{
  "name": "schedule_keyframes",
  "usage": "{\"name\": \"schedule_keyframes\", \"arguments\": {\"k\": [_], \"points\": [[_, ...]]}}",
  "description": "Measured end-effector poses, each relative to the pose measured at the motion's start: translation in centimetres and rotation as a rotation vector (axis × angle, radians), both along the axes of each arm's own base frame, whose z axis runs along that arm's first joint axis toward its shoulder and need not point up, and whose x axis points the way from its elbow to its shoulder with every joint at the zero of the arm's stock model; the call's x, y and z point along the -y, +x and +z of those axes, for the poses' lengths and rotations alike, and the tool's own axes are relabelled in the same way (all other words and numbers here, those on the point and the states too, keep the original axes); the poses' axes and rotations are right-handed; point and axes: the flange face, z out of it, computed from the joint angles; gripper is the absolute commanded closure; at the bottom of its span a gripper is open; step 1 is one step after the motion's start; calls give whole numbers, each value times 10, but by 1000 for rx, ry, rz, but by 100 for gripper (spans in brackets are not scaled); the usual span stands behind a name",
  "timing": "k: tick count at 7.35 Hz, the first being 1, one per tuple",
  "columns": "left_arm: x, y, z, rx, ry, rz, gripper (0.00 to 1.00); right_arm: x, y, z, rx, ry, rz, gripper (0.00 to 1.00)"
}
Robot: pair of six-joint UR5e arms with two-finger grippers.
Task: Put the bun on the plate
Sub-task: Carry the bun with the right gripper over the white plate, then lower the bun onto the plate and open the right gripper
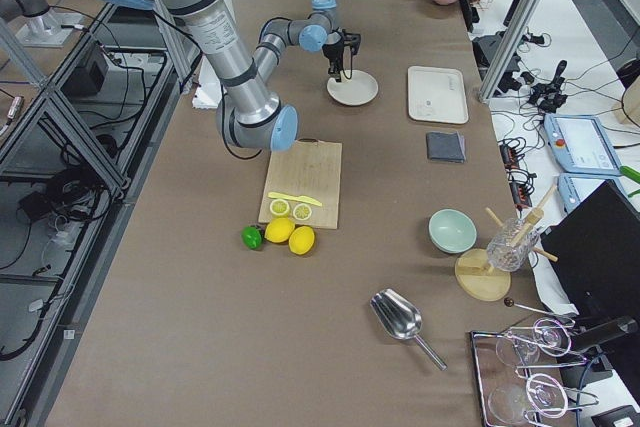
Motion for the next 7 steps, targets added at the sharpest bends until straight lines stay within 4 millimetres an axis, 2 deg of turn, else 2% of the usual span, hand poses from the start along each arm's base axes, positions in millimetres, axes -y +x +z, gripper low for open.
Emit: {"name": "schedule_keyframes", "arguments": {"k": [2,5,7], "points": [[3,4,2,0,-5,6,2,5,-8,-1,-11,-5,6,41],[5,10,3,0,-7,17,2,7,-8,-2,-10,-4,10,36],[5,10,3,0,-8,17,2,22,5,-9,2,-1,33,16]]}}
